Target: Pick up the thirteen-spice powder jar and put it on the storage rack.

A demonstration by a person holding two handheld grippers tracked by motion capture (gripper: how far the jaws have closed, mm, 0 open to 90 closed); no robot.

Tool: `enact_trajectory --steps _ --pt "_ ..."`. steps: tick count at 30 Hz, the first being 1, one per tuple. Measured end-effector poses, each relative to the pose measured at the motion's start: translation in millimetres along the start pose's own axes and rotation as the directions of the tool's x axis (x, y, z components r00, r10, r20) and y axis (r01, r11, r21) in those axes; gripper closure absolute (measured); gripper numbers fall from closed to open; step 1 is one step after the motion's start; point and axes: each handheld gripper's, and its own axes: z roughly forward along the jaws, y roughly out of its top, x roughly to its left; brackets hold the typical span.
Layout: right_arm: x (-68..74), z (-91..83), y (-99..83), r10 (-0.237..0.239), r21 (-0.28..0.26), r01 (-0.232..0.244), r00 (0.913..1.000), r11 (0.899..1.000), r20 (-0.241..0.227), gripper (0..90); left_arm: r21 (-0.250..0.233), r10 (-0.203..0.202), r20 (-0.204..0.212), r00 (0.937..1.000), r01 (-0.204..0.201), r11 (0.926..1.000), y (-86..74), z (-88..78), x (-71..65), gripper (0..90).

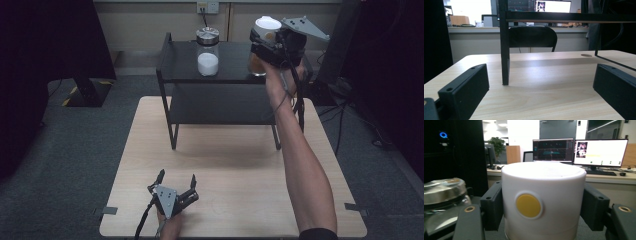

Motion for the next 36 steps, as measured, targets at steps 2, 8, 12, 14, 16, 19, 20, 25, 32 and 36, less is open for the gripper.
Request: enact_trajectory --steps 2,8,12,14,16,19,20,25,32,36 --pt "1.0 2.7 -4.5 -0.003 -0.002 0.003 1.0 1.0 0.005 30.2 0.0 0.0 0.0 1.0 0.0 1.0 0.1 0.0 0.0 0.0" --pt "8.7 1.5 -16.3 -0.037 -0.037 0.037 0.9991 0.999 0.02 30.1 0.0 0.0 0.0 1.0 0.0 1.0 0.0 0.0 -0.1 0.0" --pt "10.9 -0.1 -21.0 -0.038 -0.054 0.04 0.9988 0.998 0.03 30.0 0.0 0.0 -0.001 1.0 0.0 1.0 0.0 -0.1 -0.1 0.0" --pt "11.1 -0.1 -23.1 -0.039 -0.062 0.041 0.9988 0.997 0.03 29.7 0.0 0.0 -0.001 1.0 0.0 1.0 -0.1 0.0 -0.1 0.0" --pt "13.4 0.3 -23.9 -0.046 -0.066 0.048 0.9982 0.997 0.039 22.4 0.0 0.0 -0.001 1.0 0.0 1.0 0.0 0.0 -0.1 0.0" --pt "14.5 0.2 -27.0 -0.015 -0.099 0.018 0.9993 0.995 0.033 3.5 0.0 0.002 0.003 1.0 -0.002 1.0 0.1 0.0 0.6 0.0" --pt "15.1 0.5 -25.7 -0.011 -0.093 0.014 0.9995 0.996 0.031 0.0 0.0 0.002 0.005 1.0 -0.002 1.0 0.0 0.0 0.8 0.0" --pt "14.4 -3.9 -21.7 -0.011 -0.087 0.01 0.9999 0.996 -0.006 0.0 0.0 0.002 0.005 1.0 -0.002 1.0 0.0 0.0 0.8 0.0" --pt "19.3 -8.6 -23.6 -0.035 -0.061 0.035 0.9994 0.998 0.002 0.0 0.0 0.003 0.004 1.0 -0.003 1.0 0.0 0.0 0.8 0.0" --pt "19.9 -13.4 -30.2 -0.047 -0.076 0.047 0.9989 0.996 0.01 0.0 -0.001 0.0 0.004 1.0 0.0 1.0 -0.2 0.0 0.6 0.0"
